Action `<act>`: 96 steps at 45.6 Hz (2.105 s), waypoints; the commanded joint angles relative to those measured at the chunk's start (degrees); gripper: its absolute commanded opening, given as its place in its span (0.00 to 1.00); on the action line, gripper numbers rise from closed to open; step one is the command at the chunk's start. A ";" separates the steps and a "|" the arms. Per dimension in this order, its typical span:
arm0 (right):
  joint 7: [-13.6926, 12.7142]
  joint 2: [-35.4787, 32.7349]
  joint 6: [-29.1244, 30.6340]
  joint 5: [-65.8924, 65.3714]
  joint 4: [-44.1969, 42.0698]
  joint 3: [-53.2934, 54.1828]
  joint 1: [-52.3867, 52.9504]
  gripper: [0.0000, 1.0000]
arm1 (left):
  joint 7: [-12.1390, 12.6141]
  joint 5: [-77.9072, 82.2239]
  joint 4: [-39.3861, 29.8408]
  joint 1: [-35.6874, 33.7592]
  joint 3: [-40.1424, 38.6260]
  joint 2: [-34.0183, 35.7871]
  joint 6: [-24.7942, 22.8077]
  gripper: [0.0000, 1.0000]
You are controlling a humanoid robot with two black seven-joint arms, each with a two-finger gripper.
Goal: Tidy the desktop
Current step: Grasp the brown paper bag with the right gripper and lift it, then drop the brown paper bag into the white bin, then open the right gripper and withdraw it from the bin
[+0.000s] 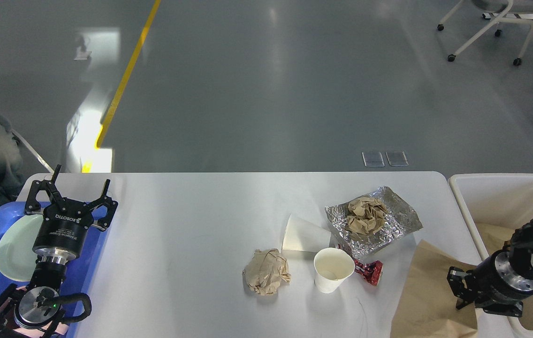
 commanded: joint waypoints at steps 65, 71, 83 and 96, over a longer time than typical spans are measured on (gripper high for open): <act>-0.13 -16.89 -8.39 0.18 -13.41 -11.71 8.97 0.00 | 0.00 0.00 0.05 0.09 0.00 -0.02 -0.09 0.97; -0.30 -16.90 -10.34 -0.44 -24.74 -0.37 -6.76 0.00 | 0.00 0.00 0.05 0.09 0.00 -0.02 0.00 0.97; -0.30 -7.41 -16.04 0.09 -47.59 14.75 -33.22 0.00 | 0.00 0.00 0.05 0.00 0.00 -0.02 -0.09 0.97; -0.48 6.55 -22.29 0.17 -70.89 23.38 -53.44 0.00 | 0.00 0.00 0.05 0.00 0.00 0.07 0.00 0.97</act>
